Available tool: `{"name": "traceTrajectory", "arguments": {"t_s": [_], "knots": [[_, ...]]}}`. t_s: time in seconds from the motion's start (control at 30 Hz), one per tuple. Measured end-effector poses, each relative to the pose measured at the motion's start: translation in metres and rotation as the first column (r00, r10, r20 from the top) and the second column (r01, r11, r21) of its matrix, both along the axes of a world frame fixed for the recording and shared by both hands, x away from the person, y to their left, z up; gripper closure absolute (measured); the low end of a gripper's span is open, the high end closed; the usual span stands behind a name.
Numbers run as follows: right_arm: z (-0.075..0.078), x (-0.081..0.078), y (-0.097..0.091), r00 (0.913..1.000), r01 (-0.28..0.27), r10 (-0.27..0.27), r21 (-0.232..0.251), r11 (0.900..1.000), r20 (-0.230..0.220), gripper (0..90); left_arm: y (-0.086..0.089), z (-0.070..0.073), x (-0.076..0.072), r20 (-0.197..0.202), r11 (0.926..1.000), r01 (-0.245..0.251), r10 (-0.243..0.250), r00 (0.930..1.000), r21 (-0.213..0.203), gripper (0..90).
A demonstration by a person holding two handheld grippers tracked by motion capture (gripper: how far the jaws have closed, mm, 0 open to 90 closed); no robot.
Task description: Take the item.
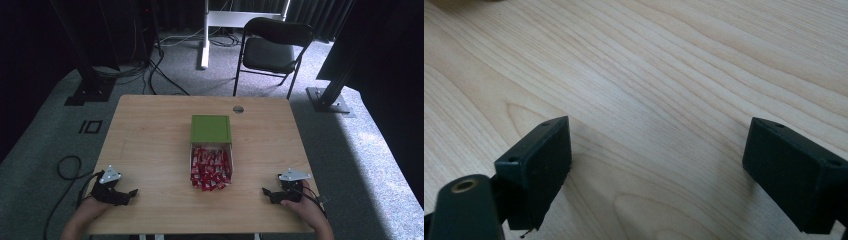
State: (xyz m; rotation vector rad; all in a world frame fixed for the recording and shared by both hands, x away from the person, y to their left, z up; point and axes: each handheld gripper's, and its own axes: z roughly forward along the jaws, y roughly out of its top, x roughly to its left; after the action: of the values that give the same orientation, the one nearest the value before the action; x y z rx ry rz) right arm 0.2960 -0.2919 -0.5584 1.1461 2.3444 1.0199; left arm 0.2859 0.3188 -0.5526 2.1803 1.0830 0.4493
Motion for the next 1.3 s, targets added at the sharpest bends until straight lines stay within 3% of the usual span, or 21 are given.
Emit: {"name": "traceTrajectory", "arguments": {"t_s": [0.9,1.3], "knots": [[0.002,0.000,0.006,0.9996,0.027,-0.026,0.010,0.9996,-0.010,14.0,0.001,0.000,0.000,-0.001,1.0000,0.007,-0.007,1.0000,0.001,1.5],[0.016,0.005,0.008,0.9995,0.026,-0.026,0.012,0.9996,0.018,14.2,0.001,0.000,0.000,0.000,1.0000,0.007,-0.007,1.0000,0.001,1.5]]}}
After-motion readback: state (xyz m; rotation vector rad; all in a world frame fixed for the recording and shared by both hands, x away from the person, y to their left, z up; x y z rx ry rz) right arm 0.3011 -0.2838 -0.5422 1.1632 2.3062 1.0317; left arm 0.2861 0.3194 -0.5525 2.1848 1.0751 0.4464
